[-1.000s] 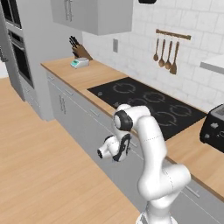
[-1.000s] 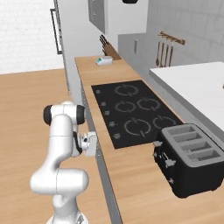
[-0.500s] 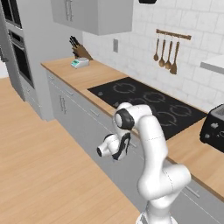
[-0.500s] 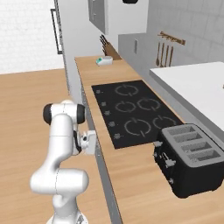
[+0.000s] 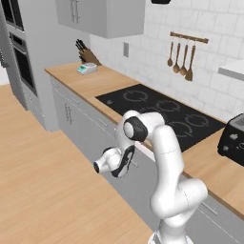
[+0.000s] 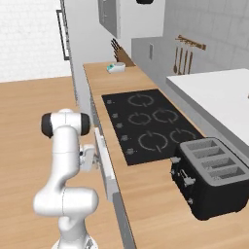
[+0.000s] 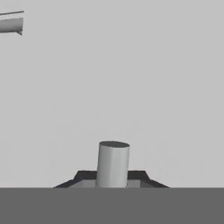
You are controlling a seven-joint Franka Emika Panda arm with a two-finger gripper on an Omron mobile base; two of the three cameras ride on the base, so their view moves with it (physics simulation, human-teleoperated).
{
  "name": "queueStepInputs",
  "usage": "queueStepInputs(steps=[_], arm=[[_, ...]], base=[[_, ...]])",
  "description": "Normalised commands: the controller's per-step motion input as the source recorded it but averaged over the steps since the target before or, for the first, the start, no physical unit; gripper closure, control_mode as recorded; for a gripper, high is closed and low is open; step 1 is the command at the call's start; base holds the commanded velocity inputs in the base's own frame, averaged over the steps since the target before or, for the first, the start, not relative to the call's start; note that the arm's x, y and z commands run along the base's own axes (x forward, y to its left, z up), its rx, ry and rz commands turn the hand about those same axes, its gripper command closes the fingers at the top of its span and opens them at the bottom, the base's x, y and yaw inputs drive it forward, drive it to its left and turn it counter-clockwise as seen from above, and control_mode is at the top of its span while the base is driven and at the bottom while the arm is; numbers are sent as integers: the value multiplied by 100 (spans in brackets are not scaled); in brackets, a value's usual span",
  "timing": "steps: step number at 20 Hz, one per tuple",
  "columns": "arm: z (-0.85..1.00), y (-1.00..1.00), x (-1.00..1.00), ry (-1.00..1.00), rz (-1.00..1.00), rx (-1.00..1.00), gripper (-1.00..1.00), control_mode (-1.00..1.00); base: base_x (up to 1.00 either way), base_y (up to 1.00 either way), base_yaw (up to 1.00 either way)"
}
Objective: Take a straw from the drawer in front and place it inside the glass cup on the dining counter.
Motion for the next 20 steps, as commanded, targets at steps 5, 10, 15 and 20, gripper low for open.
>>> queueStepInputs(steps=[5, 10, 15, 20], arm=[[0, 100, -47, 0, 0, 1, 100, -100], [0, 100, -43, 0, 0, 1, 100, -100], [0, 100, -30, 0, 0, 4, -100, -100], [32, 37, -22, 12, -1, 21, -100, -100]], base=[[0, 0, 0], [0, 0, 0], [0, 0, 0], [0, 0, 0]])
